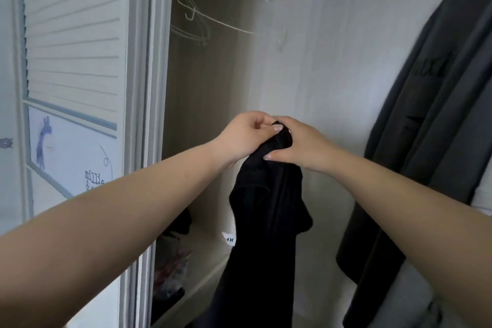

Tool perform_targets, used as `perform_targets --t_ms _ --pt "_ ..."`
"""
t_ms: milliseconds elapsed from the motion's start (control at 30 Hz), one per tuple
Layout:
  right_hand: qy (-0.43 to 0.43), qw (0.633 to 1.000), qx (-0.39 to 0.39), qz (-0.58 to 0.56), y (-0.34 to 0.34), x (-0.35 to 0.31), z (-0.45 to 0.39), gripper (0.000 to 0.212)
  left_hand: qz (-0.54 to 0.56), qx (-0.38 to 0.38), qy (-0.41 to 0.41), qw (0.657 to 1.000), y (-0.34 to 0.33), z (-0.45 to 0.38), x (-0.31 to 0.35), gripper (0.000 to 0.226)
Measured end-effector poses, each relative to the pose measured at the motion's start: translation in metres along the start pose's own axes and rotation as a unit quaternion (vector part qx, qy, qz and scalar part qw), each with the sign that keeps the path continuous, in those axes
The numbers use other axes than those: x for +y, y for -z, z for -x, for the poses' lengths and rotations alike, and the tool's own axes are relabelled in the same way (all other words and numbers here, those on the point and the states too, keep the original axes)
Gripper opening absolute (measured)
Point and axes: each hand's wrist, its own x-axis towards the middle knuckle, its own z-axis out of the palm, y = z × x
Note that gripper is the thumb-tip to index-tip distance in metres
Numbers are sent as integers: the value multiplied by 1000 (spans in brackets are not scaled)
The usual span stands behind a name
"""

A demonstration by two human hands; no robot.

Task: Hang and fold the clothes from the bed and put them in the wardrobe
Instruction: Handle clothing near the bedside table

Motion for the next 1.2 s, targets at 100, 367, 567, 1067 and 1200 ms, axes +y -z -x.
perform_targets --t_ms 100,367,567,1067,1200 --pt "-8 996 77 48 9 2 -19 23 37 19 -11 999 13 -12 -9 13" --pt "-94 960 257 -60 61 -5 -76 26 9 -72 48 996 19 -15 -45 78" --pt "-102 956 275 -6 77 -22 -109 19 37 -47 12 998 4 -29 -40 85" --pt "-104 935 337 24 127 -26 -127 26 -93 -6 -96 991 -16 -59 -34 80" --pt "-110 922 370 11 151 -17 -121 29 -122 48 -71 989 4 -70 -47 69"
